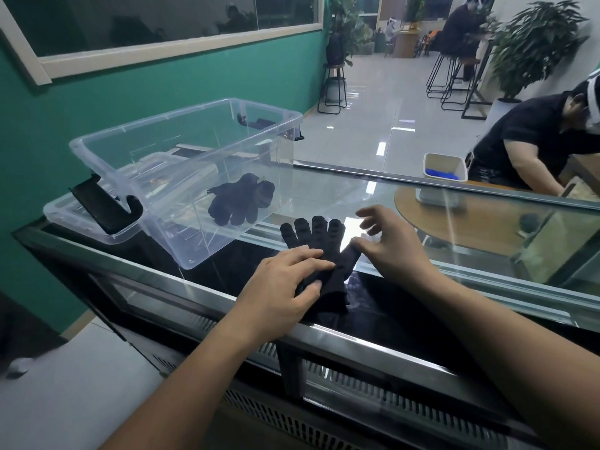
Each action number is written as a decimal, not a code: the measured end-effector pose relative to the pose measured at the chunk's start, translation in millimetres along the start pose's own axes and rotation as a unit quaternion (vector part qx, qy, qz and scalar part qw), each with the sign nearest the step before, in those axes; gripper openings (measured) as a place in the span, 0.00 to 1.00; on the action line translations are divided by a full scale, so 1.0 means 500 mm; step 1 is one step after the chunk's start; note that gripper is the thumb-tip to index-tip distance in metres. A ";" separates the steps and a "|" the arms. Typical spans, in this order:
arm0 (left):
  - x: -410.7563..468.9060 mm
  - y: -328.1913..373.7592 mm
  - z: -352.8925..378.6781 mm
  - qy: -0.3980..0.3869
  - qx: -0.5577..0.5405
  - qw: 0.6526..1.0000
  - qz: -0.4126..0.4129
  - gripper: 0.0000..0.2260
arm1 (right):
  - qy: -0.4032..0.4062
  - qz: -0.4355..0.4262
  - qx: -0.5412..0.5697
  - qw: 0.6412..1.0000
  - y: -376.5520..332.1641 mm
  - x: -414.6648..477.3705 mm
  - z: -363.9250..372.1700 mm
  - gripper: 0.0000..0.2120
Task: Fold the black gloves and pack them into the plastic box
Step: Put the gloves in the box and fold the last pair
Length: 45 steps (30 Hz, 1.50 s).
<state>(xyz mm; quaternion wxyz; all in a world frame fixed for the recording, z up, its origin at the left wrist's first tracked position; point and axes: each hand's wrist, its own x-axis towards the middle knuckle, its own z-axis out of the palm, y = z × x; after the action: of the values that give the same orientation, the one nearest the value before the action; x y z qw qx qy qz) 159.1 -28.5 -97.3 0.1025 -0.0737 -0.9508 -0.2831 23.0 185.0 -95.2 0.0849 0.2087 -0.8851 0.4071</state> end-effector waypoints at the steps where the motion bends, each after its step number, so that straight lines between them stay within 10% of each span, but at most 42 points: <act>1: -0.001 0.000 0.000 0.003 -0.003 1.000 0.002 0.16 | 0.009 -0.013 -0.004 1.000 0.000 -0.001 -0.001 0.18; 9: -0.010 -0.005 0.001 0.025 -0.008 0.998 0.049 0.20 | -0.023 -0.108 -0.079 0.991 0.003 0.015 0.018 0.09; 16: -0.009 -0.003 0.003 0.026 0.002 0.997 0.066 0.16 | -0.029 0.028 -0.054 0.998 0.000 0.094 0.041 0.14; 32: -0.008 0.001 0.000 0.014 -0.014 0.998 0.053 0.16 | -0.009 0.006 -0.058 0.998 0.001 0.097 0.052 0.03; 39: -0.013 -0.004 -0.006 0.025 -0.058 0.997 0.045 0.15 | 0.052 -0.067 -0.008 0.996 -0.005 0.063 0.025 0.05; 45: -0.017 -0.005 -0.003 0.058 -0.049 0.996 0.055 0.11 | -0.054 -0.206 0.005 0.977 -0.032 -0.065 -0.016 0.05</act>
<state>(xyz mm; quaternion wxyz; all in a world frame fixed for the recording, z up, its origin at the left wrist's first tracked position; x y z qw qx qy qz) 167.0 -32.1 -99.5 0.1689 -0.1146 -0.9229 -0.3265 59.1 191.3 -89.4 0.1178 0.4085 -0.8245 0.3734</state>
